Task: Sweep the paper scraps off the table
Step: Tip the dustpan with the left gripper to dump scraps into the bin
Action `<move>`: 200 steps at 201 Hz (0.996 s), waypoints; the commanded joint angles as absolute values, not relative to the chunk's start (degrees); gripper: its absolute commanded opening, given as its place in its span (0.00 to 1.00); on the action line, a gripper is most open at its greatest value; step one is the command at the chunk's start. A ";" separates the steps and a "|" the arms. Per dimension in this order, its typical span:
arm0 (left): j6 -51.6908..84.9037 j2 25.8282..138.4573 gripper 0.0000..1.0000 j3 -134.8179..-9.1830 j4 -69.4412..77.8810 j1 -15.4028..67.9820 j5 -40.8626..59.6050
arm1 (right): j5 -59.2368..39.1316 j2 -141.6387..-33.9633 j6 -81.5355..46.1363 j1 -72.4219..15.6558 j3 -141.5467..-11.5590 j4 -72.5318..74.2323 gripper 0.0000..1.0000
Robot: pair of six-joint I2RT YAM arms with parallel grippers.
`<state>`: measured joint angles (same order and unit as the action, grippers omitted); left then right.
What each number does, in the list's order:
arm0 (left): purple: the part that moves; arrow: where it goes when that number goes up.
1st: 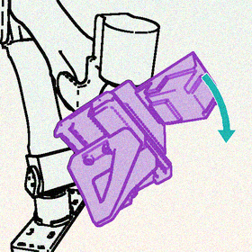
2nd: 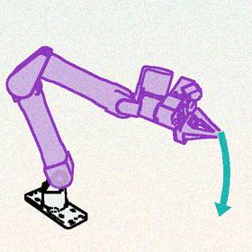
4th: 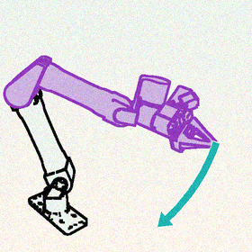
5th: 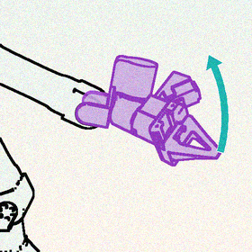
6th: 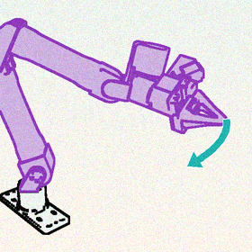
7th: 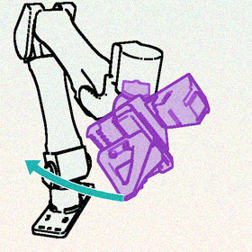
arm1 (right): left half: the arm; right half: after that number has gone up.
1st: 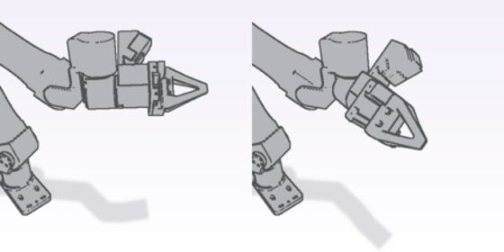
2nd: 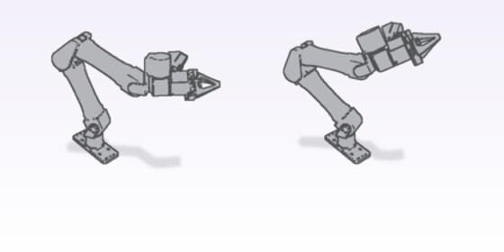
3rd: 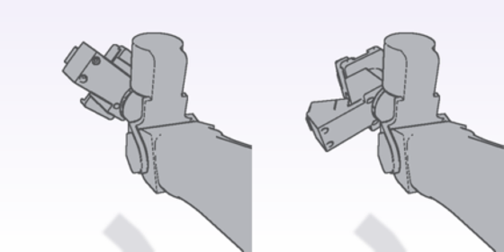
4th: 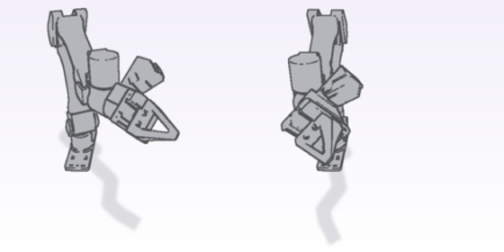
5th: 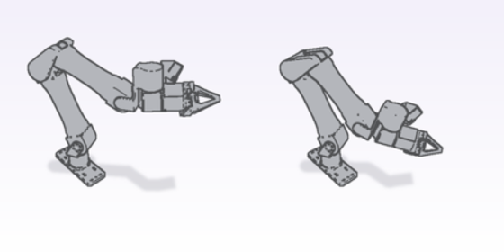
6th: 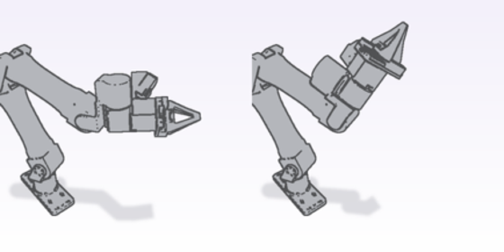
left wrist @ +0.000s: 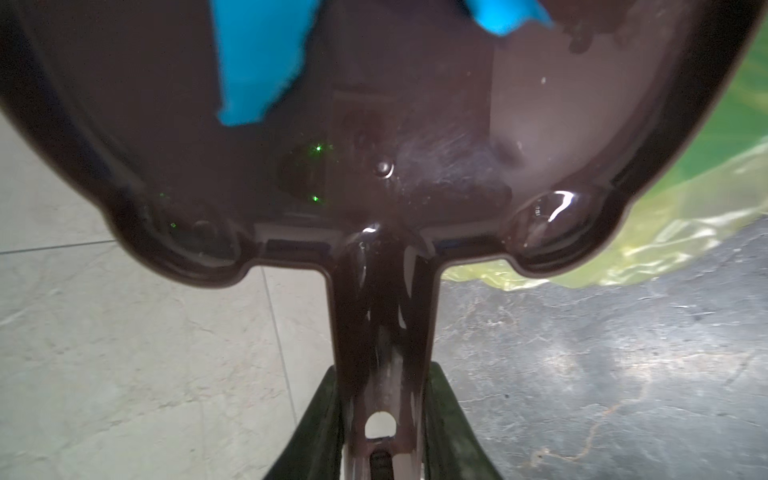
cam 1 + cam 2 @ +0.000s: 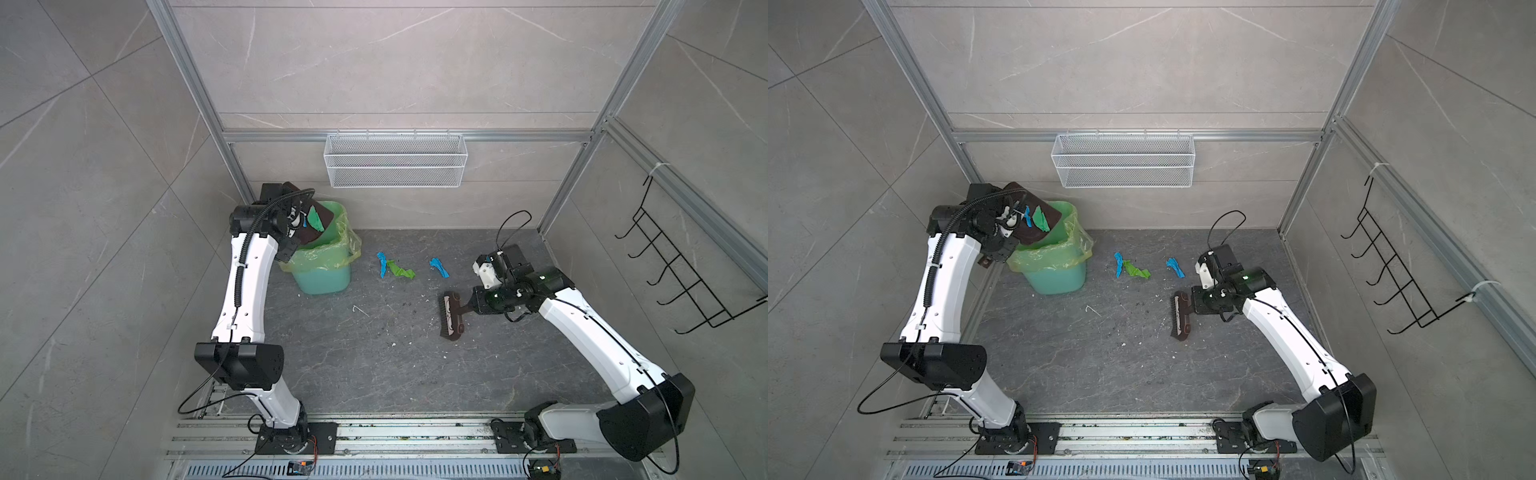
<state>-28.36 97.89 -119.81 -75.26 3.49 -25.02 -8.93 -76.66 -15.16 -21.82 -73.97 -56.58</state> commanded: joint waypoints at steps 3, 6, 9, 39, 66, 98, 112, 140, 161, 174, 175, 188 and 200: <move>-34.37 97.84 0.00 -122.03 -71.32 3.34 -29.65 | -9.36 -75.39 -14.76 -21.63 -72.38 -55.84 0.00; -34.85 97.89 0.00 -122.16 -71.08 3.38 -29.77 | -9.40 -75.36 -14.77 -21.69 -72.34 -55.75 0.00; -35.38 97.91 0.00 -122.10 -70.94 3.35 -29.93 | -9.55 -75.39 -14.82 -21.63 -72.29 -55.73 0.00; -40.20 97.83 0.00 -121.87 -69.23 3.38 -33.76 | -10.24 -75.86 -14.77 -21.62 -72.42 -55.38 0.00; -43.22 97.19 0.00 -119.24 -66.76 3.41 -36.77 | -10.39 -76.10 -14.70 -21.64 -72.93 -55.20 0.00; -48.33 95.79 0.00 -115.99 -61.56 3.54 -40.16 | -10.46 -76.27 -14.50 -21.64 -73.38 -55.11 0.00; -50.18 95.45 0.00 -115.88 -59.72 3.52 -40.36 | -10.69 -76.34 -14.50 -21.63 -73.47 -54.86 0.00; -56.80 94.73 0.00 -112.87 -53.60 3.63 -44.96 | -11.34 -76.53 -14.28 -21.62 -73.57 -54.67 0.00; -62.97 91.71 0.00 -106.06 -45.59 3.65 -46.73 | -11.33 -75.45 -13.65 -21.64 -72.96 -54.19 0.00; -62.19 91.25 0.00 -106.36 -45.81 3.60 -46.98 | -11.34 -74.65 -13.37 -21.63 -72.14 -53.31 0.00; -62.17 91.24 0.00 -106.44 -45.89 3.60 -47.00 | -11.34 -74.59 -13.36 -21.62 -72.06 -53.24 0.00; -62.48 91.07 0.00 -106.70 -46.29 3.78 -47.73 | -11.30 -74.27 -13.18 -21.62 -71.75 -52.59 0.00; -63.68 90.81 0.00 -106.12 -45.47 3.95 -48.65 | -11.81 -74.27 -12.94 -21.62 -71.49 -52.23 0.00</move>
